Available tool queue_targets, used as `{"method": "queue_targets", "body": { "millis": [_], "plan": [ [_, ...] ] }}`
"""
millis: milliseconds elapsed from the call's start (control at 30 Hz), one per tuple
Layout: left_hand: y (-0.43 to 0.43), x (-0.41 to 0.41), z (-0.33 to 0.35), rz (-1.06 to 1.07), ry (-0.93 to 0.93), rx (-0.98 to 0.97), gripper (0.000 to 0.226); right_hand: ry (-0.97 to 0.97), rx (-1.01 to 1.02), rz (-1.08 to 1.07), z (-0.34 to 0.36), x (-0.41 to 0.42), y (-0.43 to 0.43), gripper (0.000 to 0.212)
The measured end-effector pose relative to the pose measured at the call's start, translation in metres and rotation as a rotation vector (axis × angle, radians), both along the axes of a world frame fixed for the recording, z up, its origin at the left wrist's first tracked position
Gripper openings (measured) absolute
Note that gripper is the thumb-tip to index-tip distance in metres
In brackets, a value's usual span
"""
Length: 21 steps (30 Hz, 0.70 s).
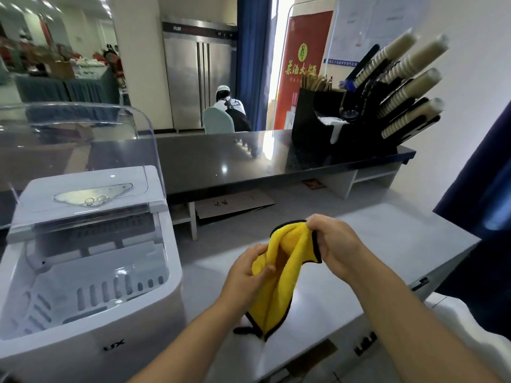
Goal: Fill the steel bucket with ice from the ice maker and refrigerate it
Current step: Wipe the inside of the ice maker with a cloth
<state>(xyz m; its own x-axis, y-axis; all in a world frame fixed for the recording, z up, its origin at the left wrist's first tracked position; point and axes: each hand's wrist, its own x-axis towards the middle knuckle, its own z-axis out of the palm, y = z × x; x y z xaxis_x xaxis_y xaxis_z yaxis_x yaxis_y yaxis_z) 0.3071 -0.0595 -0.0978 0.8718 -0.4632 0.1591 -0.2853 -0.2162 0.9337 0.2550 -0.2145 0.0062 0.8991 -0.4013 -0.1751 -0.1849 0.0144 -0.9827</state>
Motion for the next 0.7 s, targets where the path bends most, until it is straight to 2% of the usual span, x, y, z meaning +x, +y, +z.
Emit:
{"method": "queue_targets", "body": {
  "millis": [100, 167, 300, 400, 500, 567, 633, 700],
  "plan": [
    [-0.005, 0.001, 0.019, 0.087, -0.067, 0.104, 0.051, -0.042, -0.082, 0.050, 0.024, 0.001, -0.006, 0.020],
    [-0.007, 0.001, 0.030, 0.010, 0.004, 0.068, 0.060, -0.073, -0.130, 0.067, 0.036, 0.001, -0.010, 0.020],
    [-0.008, -0.004, 0.045, -0.182, 0.139, 0.012, 0.048, -0.150, -0.198, 0.032, 0.051, 0.003, -0.023, 0.025],
    [-0.006, -0.006, 0.050, -0.135, 0.095, 0.165, 0.041, -0.184, -0.303, -0.022, 0.060, 0.003, -0.034, 0.025],
    [0.002, -0.005, 0.057, -0.102, -0.019, 0.426, 0.030, -0.173, -0.494, 0.030, 0.067, -0.002, -0.047, 0.021],
    [0.008, -0.005, 0.068, -0.062, -0.156, 0.511, 0.022, -0.181, -0.740, 0.067, 0.070, -0.005, -0.056, 0.026],
    [0.012, -0.005, 0.081, 0.047, -0.390, 0.603, 0.022, -0.183, -1.024, 0.047, 0.074, -0.007, -0.065, 0.027],
    [0.011, -0.011, 0.097, 0.200, -0.693, 0.667, 0.020, -0.204, -1.126, 0.040, 0.076, -0.009, -0.068, 0.025]
  ]
}}
